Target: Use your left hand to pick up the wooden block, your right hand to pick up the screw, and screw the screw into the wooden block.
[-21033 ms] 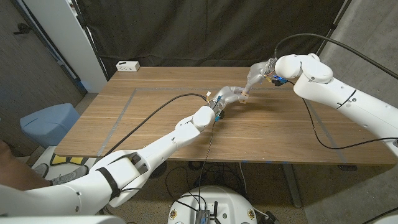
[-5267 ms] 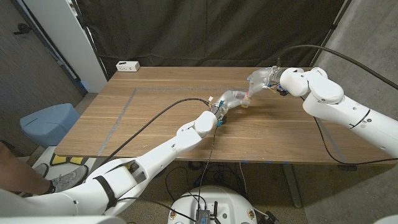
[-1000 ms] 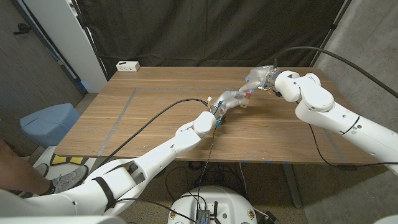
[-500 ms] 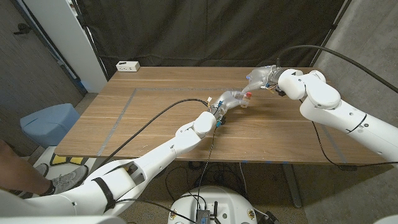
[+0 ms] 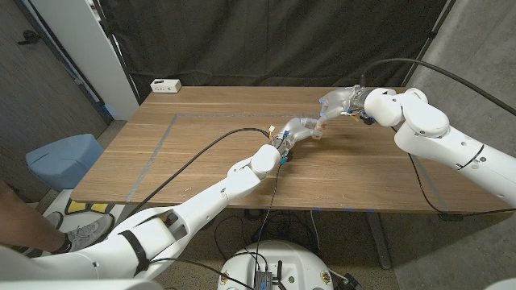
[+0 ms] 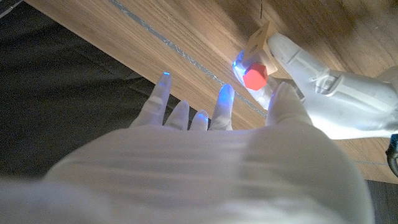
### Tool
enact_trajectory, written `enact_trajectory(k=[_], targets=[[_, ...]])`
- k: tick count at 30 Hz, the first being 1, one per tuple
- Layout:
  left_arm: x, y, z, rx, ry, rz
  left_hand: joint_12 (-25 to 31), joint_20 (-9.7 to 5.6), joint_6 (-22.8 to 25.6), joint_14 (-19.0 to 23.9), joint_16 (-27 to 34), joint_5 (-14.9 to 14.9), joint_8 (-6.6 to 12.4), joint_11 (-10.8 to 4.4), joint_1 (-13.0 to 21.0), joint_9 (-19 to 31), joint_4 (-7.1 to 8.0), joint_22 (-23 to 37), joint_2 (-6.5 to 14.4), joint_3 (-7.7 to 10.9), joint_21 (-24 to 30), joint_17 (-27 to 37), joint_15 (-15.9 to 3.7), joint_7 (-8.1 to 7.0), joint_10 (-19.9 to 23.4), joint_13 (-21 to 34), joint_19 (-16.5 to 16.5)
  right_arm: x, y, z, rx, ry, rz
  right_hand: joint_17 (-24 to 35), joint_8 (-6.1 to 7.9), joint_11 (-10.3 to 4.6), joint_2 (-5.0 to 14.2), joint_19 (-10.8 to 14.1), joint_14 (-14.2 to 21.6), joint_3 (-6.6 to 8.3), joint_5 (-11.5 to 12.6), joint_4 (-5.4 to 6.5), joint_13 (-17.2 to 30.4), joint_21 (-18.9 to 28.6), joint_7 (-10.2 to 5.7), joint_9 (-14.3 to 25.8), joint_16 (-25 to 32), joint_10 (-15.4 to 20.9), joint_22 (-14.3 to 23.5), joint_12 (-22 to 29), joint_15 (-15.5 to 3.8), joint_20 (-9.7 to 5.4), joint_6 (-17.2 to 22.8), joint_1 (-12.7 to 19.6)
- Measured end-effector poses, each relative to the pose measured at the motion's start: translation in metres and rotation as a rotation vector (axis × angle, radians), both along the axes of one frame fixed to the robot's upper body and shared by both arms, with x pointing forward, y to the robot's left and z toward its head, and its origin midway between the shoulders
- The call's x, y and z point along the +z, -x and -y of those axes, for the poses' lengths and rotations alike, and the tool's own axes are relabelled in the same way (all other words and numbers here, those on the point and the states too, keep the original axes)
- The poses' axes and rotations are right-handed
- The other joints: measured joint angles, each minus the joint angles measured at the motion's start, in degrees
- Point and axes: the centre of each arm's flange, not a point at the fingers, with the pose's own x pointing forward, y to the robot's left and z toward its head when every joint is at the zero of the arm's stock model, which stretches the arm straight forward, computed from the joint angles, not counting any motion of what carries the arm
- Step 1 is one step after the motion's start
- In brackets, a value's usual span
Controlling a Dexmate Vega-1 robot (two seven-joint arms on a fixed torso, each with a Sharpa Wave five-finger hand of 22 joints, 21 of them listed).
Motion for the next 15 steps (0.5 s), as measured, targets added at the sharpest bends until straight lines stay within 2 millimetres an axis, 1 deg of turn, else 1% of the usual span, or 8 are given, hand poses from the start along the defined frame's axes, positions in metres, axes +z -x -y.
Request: enact_trajectory(k=[3,8,9,10,12,15], targets=[[-0.0004,0.0004,0.0,0.0,0.0,0.0,0.0,0.0,0.0,0.0,0.0,0.13,0.0,-0.04,0.0,0.0,0.0,0.0,0.0,0.0,0.0,0.0,0.0,0.0,-0.04,0.0,0.0,0.0,0.0004,0.0011,-0.001,0.001,-0.004,0.0,0.0,0.19,-0.22,0.0,0.0,0.11,0.0,-0.11,0.0,0.0,-0.13,0.0,0.0,-0.19,0.0,0.0,0.0,0.0,-0.47,0.67],[-0.0007,0.0006,-0.0002,0.001,-0.001,-0.001,0.0,0.0,0.0,0.0,0.0,0.13,0.0,-0.04,-0.01,-0.01,0.0,0.0,-0.01,0.0,0.0,0.0,0.0,0.0,-0.04,0.0,0.0,-0.0011,0.0009,0.0031,-0.004,0.004,-0.011,0.0,0.0,-0.13,-0.22,0.0,0.0,0.45,0.0,-0.45,0.0,0.0,-0.13,0.0,0.0,-0.5,0.0,0.0,0.0,0.0,-0.47,1.44],[-0.0007,0.0007,-0.0002,0.001,-0.002,-0.001,0.0,0.0,0.0,0.0,0.0,0.13,0.0,-0.04,-0.01,-0.01,0.0,0.0,-0.01,0.0,0.0,0.0,0.0,0.0,-0.04,0.0,0.0,-0.0011,0.0009,0.0031,-0.004,0.003,-0.011,0.0,0.0,-0.12,-0.49,0.0,0.0,0.58,0.0,-0.58,0.0,0.0,-0.13,0.0,0.0,-0.5,0.0,0.0,0.0,0.0,-0.47,1.71],[-0.0009,0.0008,-0.0003,0.001,-0.002,-0.001,0.0,0.0,0.0,0.0,0.0,0.13,-0.01,-0.04,-0.01,-0.01,0.0,0.0,-0.01,0.0,0.0,0.0,0.0,0.0,-0.04,0.0,0.0,-0.0015,0.0008,0.0037,-0.006,0.003,-0.012,0.0,0.0,-0.13,-0.2,0.0,0.0,0.58,0.0,-0.58,0.0,0.0,-0.11,0.0,0.0,-0.5,0.0,0.0,0.0,0.0,-0.45,2.01],[-0.0009,0.0009,-0.0003,0.001,-0.002,-0.001,0.0,0.0,0.0,0.0,0.0,0.13,-0.01,-0.04,-0.01,-0.02,0.0,0.0,-0.01,0.0,0.0,-0.01,0.0,0.0,-0.04,0.0,0.0,-0.0018,0.0007,0.0042,-0.007,0.002,-0.013,0.0,0.08,-0.13,-0.58,0.0,0.0,0.59,0.0,-0.58,-0.01,0.0,0.13,0.0,0.0,-0.5,0.0,0.26,0.0,0.0,-0.2,2.39],[-0.0011,0.0012,-0.0003,0.0,-0.002,-0.001,0.0,0.0,0.0,0.0,0.0,0.13,-0.01,-0.05,-0.24,-0.02,0.0,0.0,-0.24,0.0,0.0,-0.01,0.0,0.0,-0.04,0.0,0.0,-0.0029,0.0004,0.0051,-0.01,0.001,-0.016,0.0,0.5,-0.13,-0.5,0.0,0.01,0.7,0.0,-0.69,-0.01,0.0,0.54,0.2,0.0,-0.5,0.0,0.48,0.0,0.0,0.21,3.06]])
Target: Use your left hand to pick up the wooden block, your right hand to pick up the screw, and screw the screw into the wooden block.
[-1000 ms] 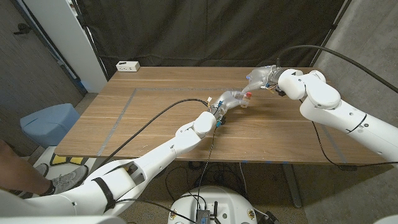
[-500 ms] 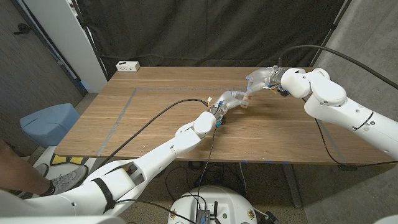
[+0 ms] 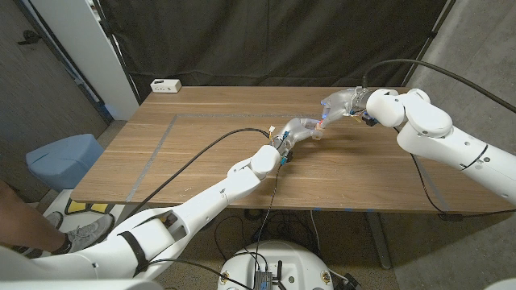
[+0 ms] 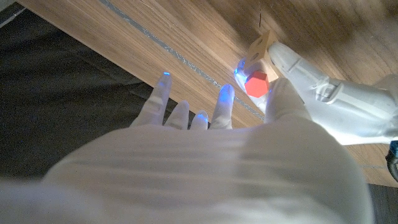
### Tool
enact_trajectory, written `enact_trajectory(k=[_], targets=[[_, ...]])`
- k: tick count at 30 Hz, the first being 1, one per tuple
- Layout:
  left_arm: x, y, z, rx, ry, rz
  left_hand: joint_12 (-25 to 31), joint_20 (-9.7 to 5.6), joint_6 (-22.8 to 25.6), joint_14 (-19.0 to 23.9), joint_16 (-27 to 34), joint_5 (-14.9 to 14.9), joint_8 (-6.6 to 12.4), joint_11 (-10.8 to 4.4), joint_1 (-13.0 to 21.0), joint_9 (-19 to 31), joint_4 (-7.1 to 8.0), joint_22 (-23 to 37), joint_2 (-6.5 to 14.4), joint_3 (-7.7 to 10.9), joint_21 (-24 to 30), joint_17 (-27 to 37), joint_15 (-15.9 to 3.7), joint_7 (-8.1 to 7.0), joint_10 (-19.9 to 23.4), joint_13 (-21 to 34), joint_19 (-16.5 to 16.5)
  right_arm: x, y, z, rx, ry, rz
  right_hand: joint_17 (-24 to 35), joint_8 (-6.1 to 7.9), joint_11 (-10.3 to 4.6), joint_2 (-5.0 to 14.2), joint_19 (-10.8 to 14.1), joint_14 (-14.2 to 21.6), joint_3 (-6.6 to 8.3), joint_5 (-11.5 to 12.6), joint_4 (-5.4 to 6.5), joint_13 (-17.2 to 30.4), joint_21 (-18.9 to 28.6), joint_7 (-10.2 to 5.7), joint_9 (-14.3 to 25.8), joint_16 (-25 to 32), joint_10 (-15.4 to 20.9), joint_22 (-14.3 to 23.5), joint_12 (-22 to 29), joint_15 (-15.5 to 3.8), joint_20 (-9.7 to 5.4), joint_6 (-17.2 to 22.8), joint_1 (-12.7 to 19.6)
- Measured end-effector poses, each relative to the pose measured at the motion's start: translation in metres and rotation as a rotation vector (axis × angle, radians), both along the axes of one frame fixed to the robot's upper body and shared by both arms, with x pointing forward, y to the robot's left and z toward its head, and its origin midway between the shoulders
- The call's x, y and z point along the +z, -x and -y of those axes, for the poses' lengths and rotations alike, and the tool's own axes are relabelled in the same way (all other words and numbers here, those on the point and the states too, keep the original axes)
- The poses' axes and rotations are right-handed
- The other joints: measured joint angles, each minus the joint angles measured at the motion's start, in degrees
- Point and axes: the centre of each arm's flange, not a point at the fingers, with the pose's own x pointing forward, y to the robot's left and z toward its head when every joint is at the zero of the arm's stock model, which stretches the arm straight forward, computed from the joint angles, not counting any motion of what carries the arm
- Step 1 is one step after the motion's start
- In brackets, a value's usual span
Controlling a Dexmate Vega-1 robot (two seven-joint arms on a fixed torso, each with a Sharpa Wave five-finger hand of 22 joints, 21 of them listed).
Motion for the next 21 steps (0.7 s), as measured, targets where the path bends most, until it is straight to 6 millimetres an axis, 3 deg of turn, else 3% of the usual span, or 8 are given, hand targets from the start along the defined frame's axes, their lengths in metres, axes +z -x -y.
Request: enact_trajectory(k=[21], targets=[[-0.0009,0.0002,-0.0013,0.002,0.003,-0.001,0.0,0.0,0.0,0.0,0.0,-0.14,-0.05,-0.01,-0.06,0.03,-0.24,0.0,-0.06,0.24,0.0,-0.01,0.0,0.0,0.0,0.0,0.0,-0.0067,-0.0038,-0.0008,0.006,-0.026,0.014,0.16,2.79,0.55,0.07,0.85,0.84,0.95,0.0,0.84,-0.01,0.0,0.45,0.33,0.72,2.43,0.0,0.86,-0.83,-0.84,5.61,1.58]])
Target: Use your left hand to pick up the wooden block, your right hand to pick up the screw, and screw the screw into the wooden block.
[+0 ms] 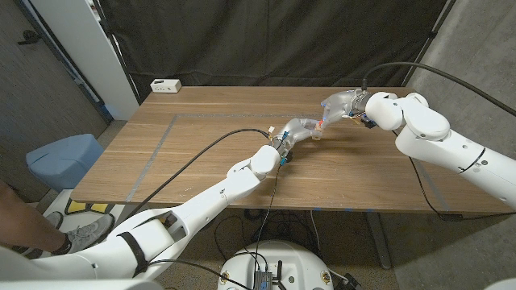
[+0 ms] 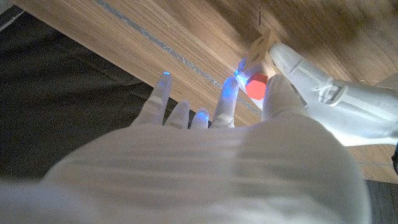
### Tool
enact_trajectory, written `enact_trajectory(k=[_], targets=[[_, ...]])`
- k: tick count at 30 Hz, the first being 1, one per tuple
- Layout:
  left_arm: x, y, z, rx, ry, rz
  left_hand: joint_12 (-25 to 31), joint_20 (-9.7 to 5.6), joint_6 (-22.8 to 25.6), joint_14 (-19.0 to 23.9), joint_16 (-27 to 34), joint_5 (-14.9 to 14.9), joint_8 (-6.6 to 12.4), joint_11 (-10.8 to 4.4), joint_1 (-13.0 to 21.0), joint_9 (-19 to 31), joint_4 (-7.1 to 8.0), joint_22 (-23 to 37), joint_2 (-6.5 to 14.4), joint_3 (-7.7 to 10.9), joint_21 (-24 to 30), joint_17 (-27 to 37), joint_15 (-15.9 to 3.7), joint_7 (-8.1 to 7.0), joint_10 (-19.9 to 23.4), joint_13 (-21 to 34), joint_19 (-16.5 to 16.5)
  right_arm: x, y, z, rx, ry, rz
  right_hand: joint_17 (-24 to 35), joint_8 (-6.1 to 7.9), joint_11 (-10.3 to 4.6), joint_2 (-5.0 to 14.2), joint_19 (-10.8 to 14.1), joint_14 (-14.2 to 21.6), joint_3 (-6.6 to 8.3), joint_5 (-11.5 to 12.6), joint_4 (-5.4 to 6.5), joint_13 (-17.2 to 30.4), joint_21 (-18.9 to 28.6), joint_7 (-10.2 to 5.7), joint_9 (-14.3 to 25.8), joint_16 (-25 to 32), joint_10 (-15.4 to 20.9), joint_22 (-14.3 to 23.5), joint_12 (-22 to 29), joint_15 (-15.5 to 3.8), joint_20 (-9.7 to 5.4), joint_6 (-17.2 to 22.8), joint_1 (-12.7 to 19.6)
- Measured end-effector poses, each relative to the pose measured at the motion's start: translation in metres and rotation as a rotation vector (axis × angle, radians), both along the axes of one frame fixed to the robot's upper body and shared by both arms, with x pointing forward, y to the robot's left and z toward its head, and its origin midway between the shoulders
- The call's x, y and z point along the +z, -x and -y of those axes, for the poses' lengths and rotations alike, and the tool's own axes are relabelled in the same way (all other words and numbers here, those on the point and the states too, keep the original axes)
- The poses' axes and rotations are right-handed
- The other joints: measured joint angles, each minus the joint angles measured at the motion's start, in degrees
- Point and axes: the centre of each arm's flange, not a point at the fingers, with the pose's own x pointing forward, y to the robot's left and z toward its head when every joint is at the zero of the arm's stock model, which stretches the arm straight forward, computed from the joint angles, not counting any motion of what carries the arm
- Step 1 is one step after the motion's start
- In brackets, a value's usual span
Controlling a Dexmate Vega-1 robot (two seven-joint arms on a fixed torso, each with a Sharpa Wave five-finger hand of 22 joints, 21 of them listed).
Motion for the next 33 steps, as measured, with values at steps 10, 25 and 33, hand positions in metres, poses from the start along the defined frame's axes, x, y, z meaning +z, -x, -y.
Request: enact_trajectory(k=[10,25,33], targets=[[-0.0008,0.0014,-0.0002,-0.001,0.003,0.001,0.0,0.0,0.0,0.0,0.0,-0.03,-0.16,0.0,0.0,0.0,0.0,0.0,0.0,0.0,0.0,0.0,0.0,0.0,-0.01,0.0,0.0,-0.0024,-0.001,-0.0022,0.009,-0.01,0.01,0.0,1.56,-0.35,0.76,0.31,0.75,0.86,-0.34,0.08,0.0,0.29,0.0,0.0,0.0,1.11,0.0,0.0,-0.12,-0.31,3.28,0.76],[-0.002,0.0026,0.0009,-0.001,0.002,-0.002,0.0,0.0,0.0,0.0,0.0,0.15,0.06,0.02,0.0,-0.03,0.0,0.0,0.0,0.0,0.0,0.0,0.0,0.0,-0.04,0.0,0.0,-0.0063,-0.0007,-0.0028,0.015,-0.02,0.018,-0.01,3.17,-2.04,1.2,0.71,1.96,1.06,-0.55,0.28,0.0,0.28,0.11,-0.16,0.44,2.8,0.01,0.41,-0.7,-0.71,6.87,1.81],[-0.0022,0.0028,0.0012,-0.002,0.0,-0.003,0.0,0.0,0.0,0.0,0.0,0.15,0.06,0.23,0.0,-0.05,0.01,0.0,0.0,0.0,0.0,0.0,0.0,0.0,0.0,0.0,0.0,-0.0055,-0.0004,-0.0034,0.017,-0.023,0.027,0.0,4.12,-2.81,1.59,1.16,2.59,1.29,-0.55,0.51,-0.01,0.28,0.23,-0.18,0.78,4.38,0.01,0.65,-1.33,-1.15,9.27,2.19]])
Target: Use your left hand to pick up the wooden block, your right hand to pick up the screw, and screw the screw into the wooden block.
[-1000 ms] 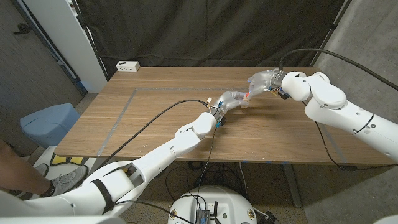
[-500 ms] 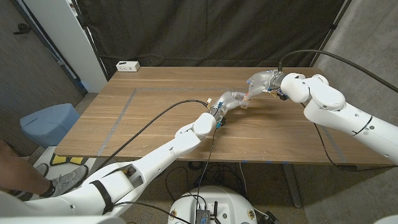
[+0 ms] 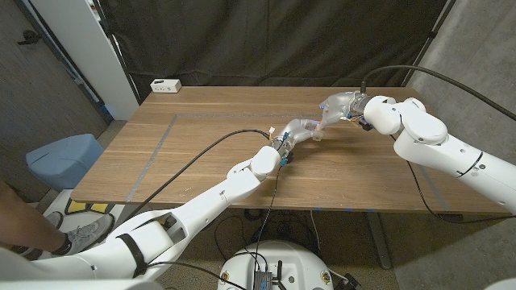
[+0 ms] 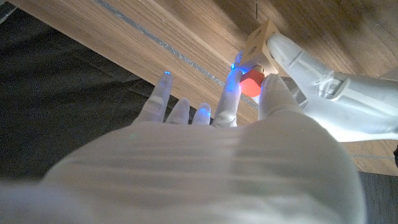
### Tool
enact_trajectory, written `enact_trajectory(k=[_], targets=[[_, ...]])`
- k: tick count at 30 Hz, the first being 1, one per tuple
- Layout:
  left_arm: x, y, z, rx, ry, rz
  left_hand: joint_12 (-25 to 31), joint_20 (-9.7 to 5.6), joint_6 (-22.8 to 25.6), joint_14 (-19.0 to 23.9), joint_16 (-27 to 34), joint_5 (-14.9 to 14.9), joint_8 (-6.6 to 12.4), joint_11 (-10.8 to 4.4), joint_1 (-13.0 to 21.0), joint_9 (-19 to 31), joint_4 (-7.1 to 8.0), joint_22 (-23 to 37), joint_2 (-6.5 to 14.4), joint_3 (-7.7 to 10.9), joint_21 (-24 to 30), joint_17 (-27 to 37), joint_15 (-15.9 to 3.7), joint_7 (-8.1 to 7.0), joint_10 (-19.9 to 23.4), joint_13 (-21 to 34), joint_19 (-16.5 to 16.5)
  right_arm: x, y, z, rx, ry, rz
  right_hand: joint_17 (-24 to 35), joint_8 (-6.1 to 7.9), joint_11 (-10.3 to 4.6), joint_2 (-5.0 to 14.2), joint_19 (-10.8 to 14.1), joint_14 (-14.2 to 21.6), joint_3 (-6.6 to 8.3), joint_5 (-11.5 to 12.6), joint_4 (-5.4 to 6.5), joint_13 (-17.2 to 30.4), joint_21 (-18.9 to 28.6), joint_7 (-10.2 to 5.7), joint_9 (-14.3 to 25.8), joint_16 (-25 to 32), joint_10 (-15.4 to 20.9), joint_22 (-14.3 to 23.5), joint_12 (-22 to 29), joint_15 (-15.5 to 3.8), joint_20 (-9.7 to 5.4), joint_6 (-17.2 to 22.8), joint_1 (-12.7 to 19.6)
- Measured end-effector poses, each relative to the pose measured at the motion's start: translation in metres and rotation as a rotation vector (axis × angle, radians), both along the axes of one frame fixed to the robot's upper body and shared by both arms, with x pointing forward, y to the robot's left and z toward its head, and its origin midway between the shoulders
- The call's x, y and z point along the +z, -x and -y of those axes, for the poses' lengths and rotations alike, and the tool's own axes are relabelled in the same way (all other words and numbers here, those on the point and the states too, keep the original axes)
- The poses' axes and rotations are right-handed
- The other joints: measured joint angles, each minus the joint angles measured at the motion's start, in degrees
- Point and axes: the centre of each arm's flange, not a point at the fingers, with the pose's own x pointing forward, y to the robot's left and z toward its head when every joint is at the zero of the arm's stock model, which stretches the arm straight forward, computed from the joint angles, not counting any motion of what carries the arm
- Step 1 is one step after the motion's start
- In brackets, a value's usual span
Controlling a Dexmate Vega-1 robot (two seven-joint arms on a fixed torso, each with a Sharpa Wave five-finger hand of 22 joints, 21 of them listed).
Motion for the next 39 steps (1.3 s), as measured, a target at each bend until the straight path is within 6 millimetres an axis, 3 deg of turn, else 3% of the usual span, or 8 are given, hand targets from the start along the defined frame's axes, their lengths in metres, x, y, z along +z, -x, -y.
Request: enact_trajectory(k=[23,39], targets=[[-0.001,-0.001,-0.004,0.004,0.002,-0.002,0.0,0.0,0.0,0.0,0.0,-0.17,-0.06,0.1,0.0,0.04,-0.25,0.0,0.0,0.25,0.0,0.0,0.0,0.0,-0.1,0.0,0.0,0.002,-0.004,-0.006,-0.022,0.013,0.013,0.26,2.16,-0.79,2.13,0.89,2.13,-0.13,-0.22,1.48,-0.13,0.0,-0.08,-1.06,0.43,3.46,0.0,0.0,-0.09,-0.89,7.1,-2.14],[-0.001,-0.001,-0.005,0.005,0.003,-0.003,0.0,0.0,-0.09,0.0,0.25,-0.05,0.01,0.09,0.0,0.0,-0.25,0.0,0.0,0.25,0.0,0.0,0.0,0.1,-0.12,0.0,0.0,-0.001,-0.007,-0.011,-0.034,0.014,0.021,0.26,3.26,-1.4,2.88,1.21,3.46,-0.37,-0.23,1.72,-0.34,0.0,0.35,-2.07,0.65,6.32,0.0,0.0,-0.19,-1.2,12.5,-2.91]])
